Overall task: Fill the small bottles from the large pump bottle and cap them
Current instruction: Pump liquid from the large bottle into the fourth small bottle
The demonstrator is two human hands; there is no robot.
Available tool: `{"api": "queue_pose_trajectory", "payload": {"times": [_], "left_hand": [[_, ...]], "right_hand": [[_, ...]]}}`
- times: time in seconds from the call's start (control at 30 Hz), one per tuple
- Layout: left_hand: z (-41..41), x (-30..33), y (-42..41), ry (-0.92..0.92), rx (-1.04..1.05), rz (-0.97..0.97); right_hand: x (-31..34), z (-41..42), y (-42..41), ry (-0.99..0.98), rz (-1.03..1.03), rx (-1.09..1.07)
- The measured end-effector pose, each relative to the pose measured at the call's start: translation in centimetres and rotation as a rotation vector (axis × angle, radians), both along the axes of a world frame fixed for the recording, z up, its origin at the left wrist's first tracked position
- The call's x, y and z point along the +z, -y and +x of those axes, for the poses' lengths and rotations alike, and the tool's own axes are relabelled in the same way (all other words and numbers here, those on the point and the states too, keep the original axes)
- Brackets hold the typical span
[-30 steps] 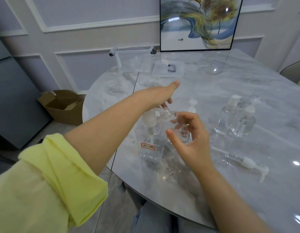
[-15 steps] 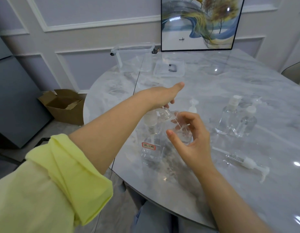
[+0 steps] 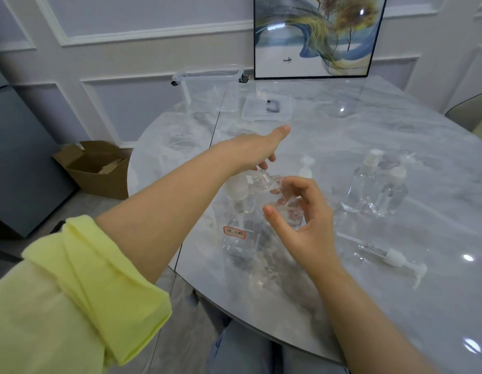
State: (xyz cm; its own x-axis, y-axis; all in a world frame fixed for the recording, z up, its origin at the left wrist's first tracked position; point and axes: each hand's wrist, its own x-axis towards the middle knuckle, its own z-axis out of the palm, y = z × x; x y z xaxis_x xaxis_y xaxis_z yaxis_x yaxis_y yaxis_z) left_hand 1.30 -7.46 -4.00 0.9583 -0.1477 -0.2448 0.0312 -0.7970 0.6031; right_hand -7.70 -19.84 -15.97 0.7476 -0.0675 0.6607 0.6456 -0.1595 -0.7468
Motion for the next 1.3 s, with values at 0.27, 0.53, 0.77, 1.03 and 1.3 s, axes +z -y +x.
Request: {"api": "queue_pose_trajectory", "payload": {"times": [0.27,0.53,0.77,1.03,1.3], "left_hand": [[-0.13,0.04,0.08,0.025,-0.003,0.039],[-0.12,-0.01,0.15,0.027,-0.001,0.022],[-0.41,0.12,0.00,0.018,-0.004,0.003],[-0.14,-0.13,0.07,0.012,0.006,0.013],[-0.04,0.03,0.09,-0.006,-0.006,0.018]], "right_hand": [[0.03,0.03,0.08,-0.003,0.012,0.020],[0.02,0.06,0.10,0.004,0.012,0.022],[0.00,0.09,0.11,0.009,0.000,0.011],[-0.04,0.19,0.14,0.039,0.007,0.013],[-0.09,0.21,0.20,0.019,0.001,0.014]]}}
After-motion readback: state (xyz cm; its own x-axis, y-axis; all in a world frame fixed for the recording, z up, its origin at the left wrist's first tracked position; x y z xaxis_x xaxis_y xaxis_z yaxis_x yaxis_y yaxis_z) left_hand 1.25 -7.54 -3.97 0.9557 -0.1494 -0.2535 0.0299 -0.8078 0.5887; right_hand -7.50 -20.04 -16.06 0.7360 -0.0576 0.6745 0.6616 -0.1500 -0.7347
